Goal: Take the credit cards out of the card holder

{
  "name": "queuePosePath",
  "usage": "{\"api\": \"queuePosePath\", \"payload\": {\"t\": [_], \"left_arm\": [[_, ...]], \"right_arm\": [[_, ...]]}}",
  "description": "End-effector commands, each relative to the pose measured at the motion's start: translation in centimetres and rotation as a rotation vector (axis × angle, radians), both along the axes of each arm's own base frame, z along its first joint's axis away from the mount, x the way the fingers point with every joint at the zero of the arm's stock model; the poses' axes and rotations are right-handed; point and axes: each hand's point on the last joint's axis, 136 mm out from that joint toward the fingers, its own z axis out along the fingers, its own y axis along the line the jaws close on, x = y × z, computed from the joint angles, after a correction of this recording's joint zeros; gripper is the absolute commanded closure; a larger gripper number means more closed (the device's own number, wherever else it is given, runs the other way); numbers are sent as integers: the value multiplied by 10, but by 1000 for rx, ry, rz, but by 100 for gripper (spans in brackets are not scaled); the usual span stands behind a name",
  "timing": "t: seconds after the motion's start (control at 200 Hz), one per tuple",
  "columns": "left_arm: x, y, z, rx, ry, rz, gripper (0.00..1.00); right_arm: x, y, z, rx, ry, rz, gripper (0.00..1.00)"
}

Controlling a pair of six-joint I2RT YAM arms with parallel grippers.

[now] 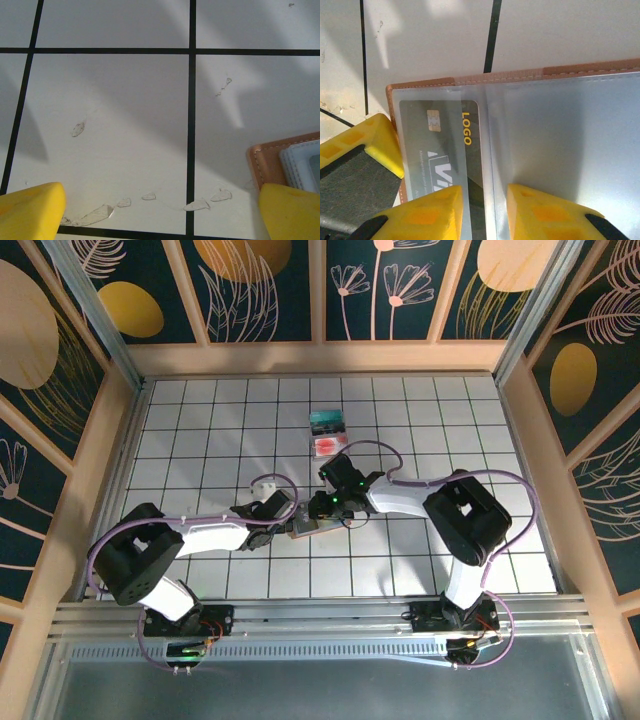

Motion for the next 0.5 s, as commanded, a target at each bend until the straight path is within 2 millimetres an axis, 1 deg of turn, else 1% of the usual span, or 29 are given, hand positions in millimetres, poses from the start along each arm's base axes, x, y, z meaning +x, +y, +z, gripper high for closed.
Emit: {"api": "queuePosePath", "payload": {"t": [0.0,0.205,0.32,0.495], "left_arm": [[-11,11,-16,47,50,10,1],[-12,11,-18,48,55,7,1],[-13,11,-19,45,59,7,1],[-14,11,-21,49,66,3,1]], "right_arm": [[-2,9,-2,30,23,3,72],[-6,16,-1,81,41,12,76],[-7,18,1,106,49,16,76],[-7,13,-1,117,62,-1,76]]}}
